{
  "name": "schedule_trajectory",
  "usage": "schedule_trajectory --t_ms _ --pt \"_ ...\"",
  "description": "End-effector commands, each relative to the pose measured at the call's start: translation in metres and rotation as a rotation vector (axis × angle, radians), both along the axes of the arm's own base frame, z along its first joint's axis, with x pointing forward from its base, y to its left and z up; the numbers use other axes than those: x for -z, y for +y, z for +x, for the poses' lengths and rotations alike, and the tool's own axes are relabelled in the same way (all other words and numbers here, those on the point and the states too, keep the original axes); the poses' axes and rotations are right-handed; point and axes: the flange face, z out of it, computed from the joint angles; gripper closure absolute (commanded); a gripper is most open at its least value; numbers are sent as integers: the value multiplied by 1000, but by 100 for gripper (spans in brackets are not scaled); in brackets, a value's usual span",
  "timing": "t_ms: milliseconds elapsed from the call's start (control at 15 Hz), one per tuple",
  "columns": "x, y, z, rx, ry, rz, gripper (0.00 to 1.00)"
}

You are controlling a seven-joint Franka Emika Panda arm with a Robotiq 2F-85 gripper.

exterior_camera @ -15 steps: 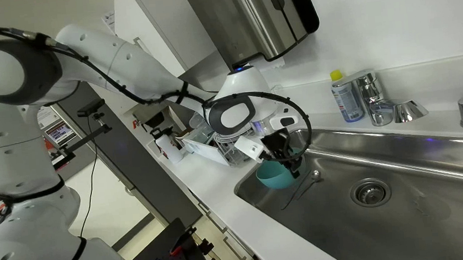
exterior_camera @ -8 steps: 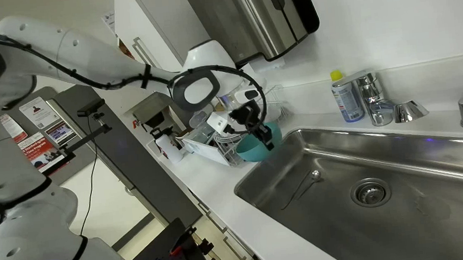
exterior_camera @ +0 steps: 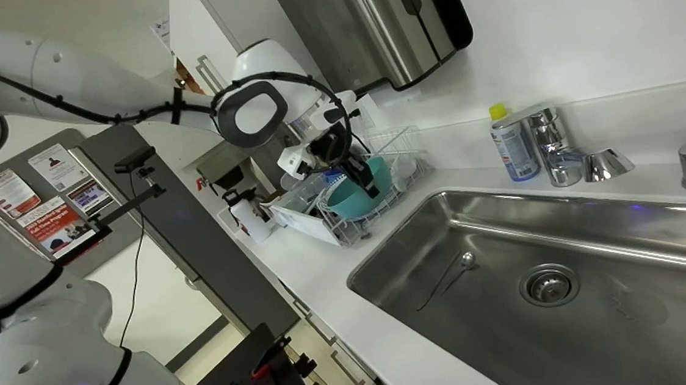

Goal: Put the blue bowl on top of the plates on the dishrack

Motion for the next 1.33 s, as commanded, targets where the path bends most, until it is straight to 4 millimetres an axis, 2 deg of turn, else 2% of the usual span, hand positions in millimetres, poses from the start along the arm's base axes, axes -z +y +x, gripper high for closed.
schedule_trajectory --t_ms 0,133,467,667,933,1067,1267 --pt "4 -2 0 3 9 1 95" --pt "7 -3 0 5 14 1 99" --pt "-49 22 -6 -22 -84 50 99" --pt "-80 54 -13 -89 -80 84 99" --pt "-108 102 -24 -174 -86 119 99" --pt "-113 126 -24 -202 -102 137 99" --pt "-104 158 -21 -220 -105 168 99"
